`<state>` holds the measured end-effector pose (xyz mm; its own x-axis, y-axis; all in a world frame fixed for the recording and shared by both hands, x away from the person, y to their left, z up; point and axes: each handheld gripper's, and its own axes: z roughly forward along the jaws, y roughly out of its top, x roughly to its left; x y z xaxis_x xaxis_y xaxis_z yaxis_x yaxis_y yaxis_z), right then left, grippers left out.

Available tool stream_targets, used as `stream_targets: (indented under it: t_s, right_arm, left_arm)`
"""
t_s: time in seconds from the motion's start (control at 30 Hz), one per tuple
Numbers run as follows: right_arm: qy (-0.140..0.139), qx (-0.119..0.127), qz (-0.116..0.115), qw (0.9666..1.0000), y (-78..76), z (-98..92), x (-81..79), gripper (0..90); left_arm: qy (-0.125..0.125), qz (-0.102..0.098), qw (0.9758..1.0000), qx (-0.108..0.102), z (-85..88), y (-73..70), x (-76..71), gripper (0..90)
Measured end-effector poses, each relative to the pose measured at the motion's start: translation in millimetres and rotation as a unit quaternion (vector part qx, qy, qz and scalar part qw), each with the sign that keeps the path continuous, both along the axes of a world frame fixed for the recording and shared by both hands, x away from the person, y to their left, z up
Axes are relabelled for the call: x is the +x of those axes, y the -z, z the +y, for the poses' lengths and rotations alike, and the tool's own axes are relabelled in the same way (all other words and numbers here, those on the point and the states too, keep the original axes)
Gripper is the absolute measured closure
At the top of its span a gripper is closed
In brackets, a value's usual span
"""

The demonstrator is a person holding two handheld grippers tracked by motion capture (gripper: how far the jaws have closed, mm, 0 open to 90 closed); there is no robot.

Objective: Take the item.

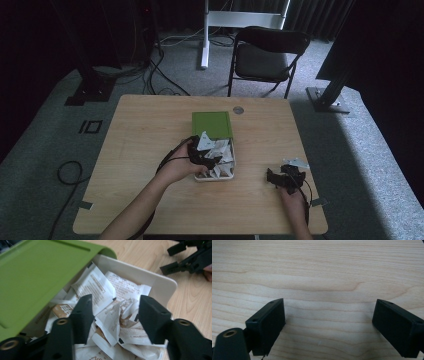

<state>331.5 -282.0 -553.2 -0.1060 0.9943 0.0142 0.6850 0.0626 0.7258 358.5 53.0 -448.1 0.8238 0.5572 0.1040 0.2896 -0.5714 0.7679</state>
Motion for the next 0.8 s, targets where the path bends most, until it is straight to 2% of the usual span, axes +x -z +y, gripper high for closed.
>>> stream_targets:
  t_s: [0.13, 0.23, 0.3, 0.43, 0.5, 0.57, 0.6, 0.63, 0.7, 0.77, 0.8]
  right_arm:
    - [0.0, -0.001, -0.001, 1.0, 0.0, -0.1, 0.1, 10.9]
    - [0.001, 0.001, 0.001, 1.0, -0.1, 0.1, -0.1, 10.9]
    - [0.0, 0.001, 0.001, 1.0, 0.0, 0.2, -0.2, 10.9]
    - [0.0, 0.001, 0.001, 1.0, -0.1, 0.2, -0.2, 10.9]
    - [0.0, 0.001, 0.001, 1.0, -0.1, 0.2, -0.2, 10.9]
    - [0.0, 0.001, 0.0, 1.0, -0.1, 0.2, -0.2, 10.9]
    - [-0.001, 0.0, 0.0, 1.0, 0.0, 0.1, -0.2, 10.9]
    - [-0.001, 0.0, 0.0, 1.0, 0.0, 0.0, -0.1, 10.9]
    - [-0.001, 0.001, 0.0, 1.0, 0.0, 0.2, -0.2, 10.9]
    - [-0.001, 0.001, 0.001, 1.0, -0.1, 0.2, -0.3, 10.9]
    - [-0.001, 0.001, 0.001, 1.0, -0.1, 0.2, -0.3, 10.9]
  left_arm:
    - [0.003, 0.009, 0.9999, 0.012, -3.1, 3.9, 1.7, 48.2]
    - [0.005, 0.009, 0.9994, 0.034, -5.4, 7.1, 3.2, 50.2]
    - [0.005, 0.01, 0.9988, 0.047, -6.7, 6.7, 3.5, 54.7]
    - [0.005, 0.013, 0.9973, 0.073, -9.7, 5.7, 5.1, 58.5]
    - [0.006, 0.01, 0.9952, 0.097, -12.4, 5.3, 5.7, 61.3]
    - [0.0, 0.008, 0.994, 0.109, -14.9, 5.3, 7.0, 64.4]
    - [-0.001, 0.004, 0.9938, 0.111, -16.1, 5.7, 7.6, 64.4]
    - [0.0, 0.009, 0.9942, 0.107, -17.3, 6.4, 8.2, 65.7]
    - [0.006, 0.004, 0.9935, 0.114, -20.0, 9.0, 8.4, 67.4]
    - [0.002, 0.01, 0.9947, 0.102, -20.0, 9.9, 9.5, 72.3]
    - [-0.002, 0.015, 0.9961, 0.087, -19.3, 9.9, 10.4, 72.3]
